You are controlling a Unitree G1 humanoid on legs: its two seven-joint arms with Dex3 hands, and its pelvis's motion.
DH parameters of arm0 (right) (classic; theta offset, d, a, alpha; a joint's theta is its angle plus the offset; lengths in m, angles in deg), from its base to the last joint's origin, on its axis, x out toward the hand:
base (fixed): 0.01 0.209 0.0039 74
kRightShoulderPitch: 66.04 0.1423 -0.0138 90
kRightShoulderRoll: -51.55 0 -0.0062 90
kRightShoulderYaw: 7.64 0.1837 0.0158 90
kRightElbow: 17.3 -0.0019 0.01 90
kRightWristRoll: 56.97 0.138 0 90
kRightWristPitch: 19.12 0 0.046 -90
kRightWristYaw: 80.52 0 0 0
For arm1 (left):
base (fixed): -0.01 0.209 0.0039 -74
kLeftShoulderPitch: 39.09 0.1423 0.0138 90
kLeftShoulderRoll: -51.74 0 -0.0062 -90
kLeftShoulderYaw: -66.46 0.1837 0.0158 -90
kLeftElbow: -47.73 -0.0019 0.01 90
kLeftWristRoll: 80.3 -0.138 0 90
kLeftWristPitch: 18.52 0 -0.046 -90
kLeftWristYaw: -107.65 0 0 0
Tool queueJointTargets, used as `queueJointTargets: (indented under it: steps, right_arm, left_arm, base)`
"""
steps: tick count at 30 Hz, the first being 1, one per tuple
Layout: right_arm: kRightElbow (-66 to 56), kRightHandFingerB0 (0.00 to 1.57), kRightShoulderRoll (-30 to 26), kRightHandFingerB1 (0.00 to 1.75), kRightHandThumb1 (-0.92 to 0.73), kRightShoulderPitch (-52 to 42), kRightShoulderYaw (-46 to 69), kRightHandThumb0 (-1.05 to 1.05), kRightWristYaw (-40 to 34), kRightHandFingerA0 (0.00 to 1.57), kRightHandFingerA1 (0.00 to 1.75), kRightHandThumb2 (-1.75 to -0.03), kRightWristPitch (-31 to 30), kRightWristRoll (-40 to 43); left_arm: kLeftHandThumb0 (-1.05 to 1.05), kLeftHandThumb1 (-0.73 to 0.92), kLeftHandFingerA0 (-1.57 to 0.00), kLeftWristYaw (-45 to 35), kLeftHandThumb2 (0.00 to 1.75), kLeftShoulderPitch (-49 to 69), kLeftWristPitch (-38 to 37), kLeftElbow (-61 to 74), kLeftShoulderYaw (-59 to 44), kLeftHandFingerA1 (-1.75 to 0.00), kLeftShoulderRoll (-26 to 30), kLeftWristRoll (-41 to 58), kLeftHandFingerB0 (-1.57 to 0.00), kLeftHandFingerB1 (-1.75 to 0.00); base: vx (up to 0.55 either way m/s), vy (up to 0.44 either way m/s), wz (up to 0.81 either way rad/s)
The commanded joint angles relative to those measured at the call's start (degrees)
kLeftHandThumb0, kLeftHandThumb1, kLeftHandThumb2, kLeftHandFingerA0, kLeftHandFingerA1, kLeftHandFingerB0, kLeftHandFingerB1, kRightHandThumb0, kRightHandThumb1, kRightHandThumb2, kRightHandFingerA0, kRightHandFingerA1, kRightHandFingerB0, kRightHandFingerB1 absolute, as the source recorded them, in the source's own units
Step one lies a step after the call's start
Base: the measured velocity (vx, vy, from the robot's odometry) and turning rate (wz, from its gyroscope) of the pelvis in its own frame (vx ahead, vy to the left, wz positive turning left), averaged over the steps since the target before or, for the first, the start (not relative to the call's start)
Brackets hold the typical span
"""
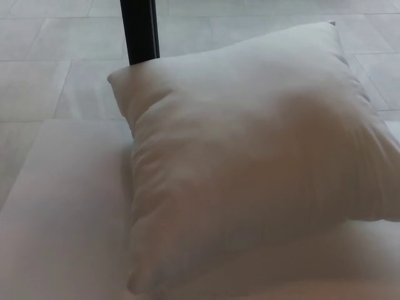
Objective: The robot uses its left hand to press on the left side of the pillow kept in the middle of the desk and uses its right hand to lift up and the right side of the pillow and turn it over
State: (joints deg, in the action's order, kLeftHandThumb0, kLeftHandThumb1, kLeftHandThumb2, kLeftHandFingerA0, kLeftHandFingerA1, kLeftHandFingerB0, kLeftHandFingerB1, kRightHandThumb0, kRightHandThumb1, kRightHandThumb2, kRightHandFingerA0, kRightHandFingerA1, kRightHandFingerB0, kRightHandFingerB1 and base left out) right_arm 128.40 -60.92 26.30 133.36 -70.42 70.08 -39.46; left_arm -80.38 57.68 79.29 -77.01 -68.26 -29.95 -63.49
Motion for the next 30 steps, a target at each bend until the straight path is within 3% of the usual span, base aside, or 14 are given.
queueJointTargets:
  steps: [1,2,5,7,8,12,13,14,17,22,24,27,28,30]
  right_arm:
    - [-28.8,0.48,-3.5,0.60,-0.59,19.8,-5.8,-0.95,3.4,0.70,0.59,-1.03,-12.8,12.6]
    - [-33.0,0.44,-2.2,0.47,-0.78,20.5,-7.6,-0.96,1.7,0.61,0.47,-0.64,-14.5,12.5]
    - [-40.7,0.27,0.9,0.31,-0.80,24.1,-12.5,-0.93,-1.0,0.41,0.44,-0.66,-19.0,12.1]
    - [-41.5,0.18,3.1,0.26,-0.82,27.9,-16.1,-0.91,-0.9,0.33,0.43,-0.65,-21.7,11.6]
    - [-41.7,0.14,3.9,0.40,-0.64,28.8,-17.2,-0.90,-1.5,0.27,0.51,-1.02,-22.8,10.9]
    - [-41.8,0.20,5.2,0.28,-0.84,30.2,-20.1,-0.90,0.9,0.33,0.42,-0.67,-25.4,10.7]
    - [-42.5,0.24,6.2,0.29,-0.83,30.9,-22.0,-0.93,-0.5,0.37,0.42,-0.66,-27.5,9.3]
    - [-42.4,0.24,7.0,0.29,-0.80,30.9,-22.5,-0.94,-0.4,0.37,0.43,-0.65,-28.1,9.5]
    - [-42.5,0.24,7.8,0.28,-0.80,30.0,-25.2,-0.94,0.3,0.37,0.44,-0.65,-28.7,7.2]
    - [-42.4,0.23,9.7,0.28,-0.81,28.5,-28.5,-0.97,-0.3,0.41,0.44,-0.65,-29.4,4.6]
    - [-42.1,0.22,9.9,0.28,-0.81,28.1,-29.1,-0.96,0.3,0.40,0.43,-0.65,-29.4,4.5]
    - [-41.1,0.26,11.4,0.29,-0.81,27.7,-30.6,-0.91,-0.9,0.42,0.43,-0.65,-31.0,4.0]
    - [-41.1,0.26,11.7,0.29,-0.82,27.6,-30.9,-0.90,-1.1,0.41,0.44,-0.66,-31.6,4.1]
    - [-40.9,0.26,12.5,0.29,-0.81,27.1,-31.5,-0.90,-0.8,0.37,0.43,-0.65,-31.9,4.3]
  left_arm:
    - [-1.01,0.40,-0.84,5.1,0.90,-18.8,17.4,30.1,-0.6,-0.66,3.3,19.7,-0.45,-0.80]
    - [-1.05,0.55,-0.65,6.8,0.59,-20.0,18.7,34.1,1.0,-0.73,2.2,20.2,-0.47,-0.78]
    - [-0.96,0.67,-0.37,11.1,0.61,-23.7,23.0,43.6,5.8,-0.65,-0.5,20.5,-0.22,-0.57]
    - [-0.81,0.63,-0.22,13.7,1.00,-26.5,24.0,46.5,9.4,-0.58,-4.3,19.2,-0.06,-0.45]
    - [-0.78,0.86,-0.23,13.4,0.68,-26.5,24.3,47.4,10.5,-0.53,-4.9,18.2,-0.09,-0.29]
    - [-0.76,0.69,-0.20,13.3,1.07,-26.3,25.5,48.4,13.0,-0.57,-8.1,16.6,-0.04,-0.38]
    - [-0.74,0.89,-0.27,13.8,0.68,-26.0,26.0,48.4,14.3,-0.52,-10.0,15.5,-0.11,-0.27]
    - [-0.37,0.51,-0.06,12.8,1.10,-25.2,25.7,48.2,15.0,-0.52,-11.0,15.8,0.00,-0.50]
    - [-0.74,0.88,-0.29,12.0,0.67,-22.7,25.8,48.6,18.2,-0.50,-13.4,12.6,-0.16,-0.29]
    - [-0.79,0.70,-0.23,8.6,1.08,-17.2,28.0,48.9,23.8,-0.57,-14.8,9.8,-0.02,-0.29]
    - [-0.75,0.92,-0.23,6.9,0.69,-16.1,28.2,48.5,25.6,-0.45,-14.1,9.0,-0.04,-0.18]
    - [-0.86,0.72,-0.15,6.7,1.08,-15.7,32.3,47.7,30.8,-0.53,-13.2,6.7,-0.03,-0.21]
    - [-0.86,0.92,-0.18,6.6,0.70,-15.9,32.9,47.7,32.3,-0.45,-13.0,6.2,-0.01,-0.16]
    - [-0.91,0.77,-0.17,6.3,1.19,-16.3,35.4,47.4,35.7,-0.54,-11.3,4.5,0.00,-0.13]
  base:
    - [0.00,0.000,0.00]
    - [0.00,0.000,0.00]
    - [0.00,0.000,0.00]
    - [0.00,0.000,0.00]
    - [0.00,0.000,0.00]
    - [0.00,0.000,0.00]
    - [0.00,0.000,0.00]
    - [0.00,0.000,0.00]
    - [0.00,0.000,0.00]
    - [0.00,0.000,0.00]
    - [0.00,0.000,0.00]
    - [0.00,0.000,0.00]
    - [0.00,0.000,0.00]
    - [0.00,0.000,0.00]
